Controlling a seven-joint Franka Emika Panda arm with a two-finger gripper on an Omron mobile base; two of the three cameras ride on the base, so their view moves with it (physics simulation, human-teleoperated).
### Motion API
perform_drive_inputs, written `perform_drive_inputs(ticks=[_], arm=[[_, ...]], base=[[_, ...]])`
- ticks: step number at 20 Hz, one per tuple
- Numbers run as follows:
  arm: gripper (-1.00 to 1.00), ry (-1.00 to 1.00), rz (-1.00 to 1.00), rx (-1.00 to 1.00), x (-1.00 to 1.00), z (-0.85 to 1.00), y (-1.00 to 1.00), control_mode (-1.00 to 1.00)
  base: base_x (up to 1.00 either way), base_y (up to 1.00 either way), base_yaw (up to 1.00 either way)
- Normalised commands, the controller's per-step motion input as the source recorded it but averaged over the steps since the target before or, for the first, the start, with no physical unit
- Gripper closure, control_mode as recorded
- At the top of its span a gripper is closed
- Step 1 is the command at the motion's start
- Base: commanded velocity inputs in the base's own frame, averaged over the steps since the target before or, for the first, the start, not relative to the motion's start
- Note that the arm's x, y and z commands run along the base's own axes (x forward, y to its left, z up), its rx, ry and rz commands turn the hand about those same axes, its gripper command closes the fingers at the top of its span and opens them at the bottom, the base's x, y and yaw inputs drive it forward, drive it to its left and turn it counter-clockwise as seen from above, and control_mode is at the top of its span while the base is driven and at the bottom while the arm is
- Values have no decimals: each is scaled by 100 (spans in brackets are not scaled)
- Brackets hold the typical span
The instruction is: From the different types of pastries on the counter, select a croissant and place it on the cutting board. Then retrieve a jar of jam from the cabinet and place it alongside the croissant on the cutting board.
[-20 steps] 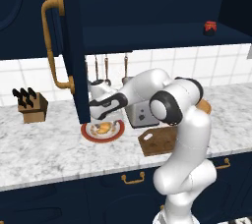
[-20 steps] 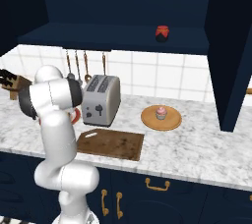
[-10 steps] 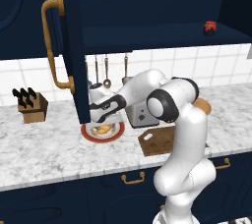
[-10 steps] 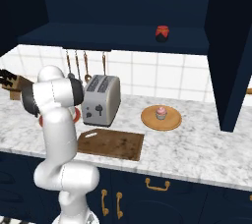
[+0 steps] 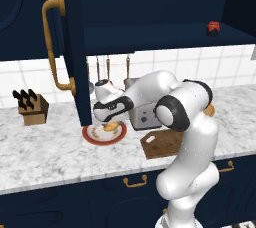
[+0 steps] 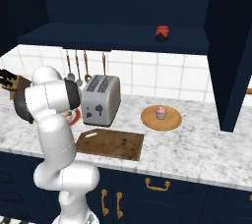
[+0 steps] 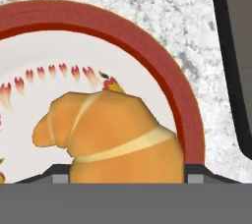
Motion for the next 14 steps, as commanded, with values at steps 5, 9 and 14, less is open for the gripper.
perform_drive_inputs(ticks=[5,9,14], arm=[[100,-7,-6,0,-84,39,-88,-100],[100,-5,-7,3,-100,2,-86,-100],[100,2,-9,1,-63,0,-94,-100]], base=[[0,0,0],[0,0,0],[0,0,0]])
